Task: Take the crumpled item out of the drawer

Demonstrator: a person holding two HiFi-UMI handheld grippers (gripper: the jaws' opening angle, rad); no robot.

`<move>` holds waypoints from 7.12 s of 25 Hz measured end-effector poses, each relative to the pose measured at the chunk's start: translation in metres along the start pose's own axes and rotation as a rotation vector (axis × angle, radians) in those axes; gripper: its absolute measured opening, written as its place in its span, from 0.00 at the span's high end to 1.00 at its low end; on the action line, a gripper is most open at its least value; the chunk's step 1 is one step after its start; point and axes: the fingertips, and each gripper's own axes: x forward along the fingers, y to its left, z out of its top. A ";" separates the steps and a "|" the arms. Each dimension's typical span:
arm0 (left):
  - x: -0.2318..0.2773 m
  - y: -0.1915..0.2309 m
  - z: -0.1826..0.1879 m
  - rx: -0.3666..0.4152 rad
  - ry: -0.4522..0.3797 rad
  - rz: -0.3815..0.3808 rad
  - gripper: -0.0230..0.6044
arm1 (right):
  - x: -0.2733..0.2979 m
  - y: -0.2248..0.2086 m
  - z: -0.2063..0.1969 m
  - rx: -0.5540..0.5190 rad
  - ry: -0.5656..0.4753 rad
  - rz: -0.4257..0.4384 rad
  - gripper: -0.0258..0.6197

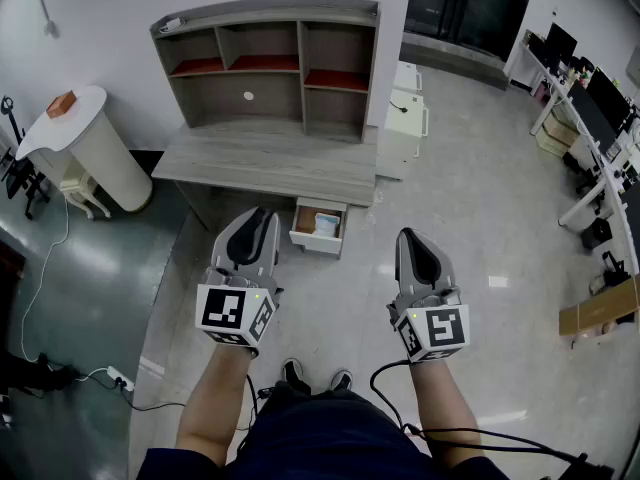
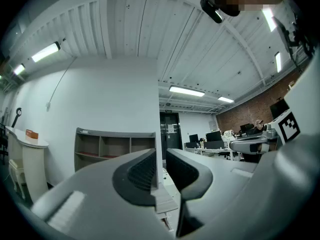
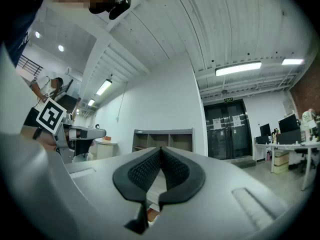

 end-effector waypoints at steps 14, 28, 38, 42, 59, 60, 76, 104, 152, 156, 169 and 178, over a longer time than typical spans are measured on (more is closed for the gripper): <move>0.008 -0.005 -0.029 0.060 0.071 -0.002 0.86 | 0.000 -0.016 -0.005 0.020 -0.023 0.021 0.95; 0.119 0.061 -0.234 0.160 0.479 -0.245 0.86 | 0.095 -0.033 -0.059 -0.005 0.103 -0.093 0.95; 0.179 0.072 -0.350 0.361 0.637 -0.583 0.86 | 0.173 -0.039 -0.105 -0.006 0.213 -0.210 0.95; 0.180 0.050 -0.398 0.473 0.705 -0.801 0.86 | 0.189 -0.039 -0.123 -0.016 0.273 -0.234 0.95; 0.177 -0.016 -0.574 0.763 1.010 -1.214 0.86 | 0.156 -0.087 -0.213 0.145 0.418 -0.339 0.95; 0.176 -0.018 -0.584 0.769 1.034 -1.223 0.86 | 0.151 -0.091 -0.219 0.156 0.426 -0.351 0.95; 0.175 -0.034 -0.665 0.816 1.247 -1.305 0.86 | 0.110 -0.117 -0.270 0.297 0.486 -0.456 0.95; 0.182 -0.024 -0.537 0.879 0.950 -1.252 0.95 | 0.161 -0.080 -0.222 0.218 0.398 -0.290 0.95; 0.383 0.034 -0.421 0.676 0.685 -0.739 0.95 | 0.181 -0.136 -0.147 0.077 0.258 -0.439 0.95; 0.382 0.043 -0.367 0.485 0.597 -0.642 0.95 | 0.191 -0.138 -0.139 0.064 0.242 -0.420 0.95; 0.327 0.095 -0.207 0.008 0.327 -0.295 0.95 | 0.217 -0.133 -0.104 0.035 0.137 -0.310 0.95; 0.292 0.094 -0.133 -0.026 0.202 -0.213 0.95 | 0.217 -0.133 -0.077 0.016 0.081 -0.254 0.95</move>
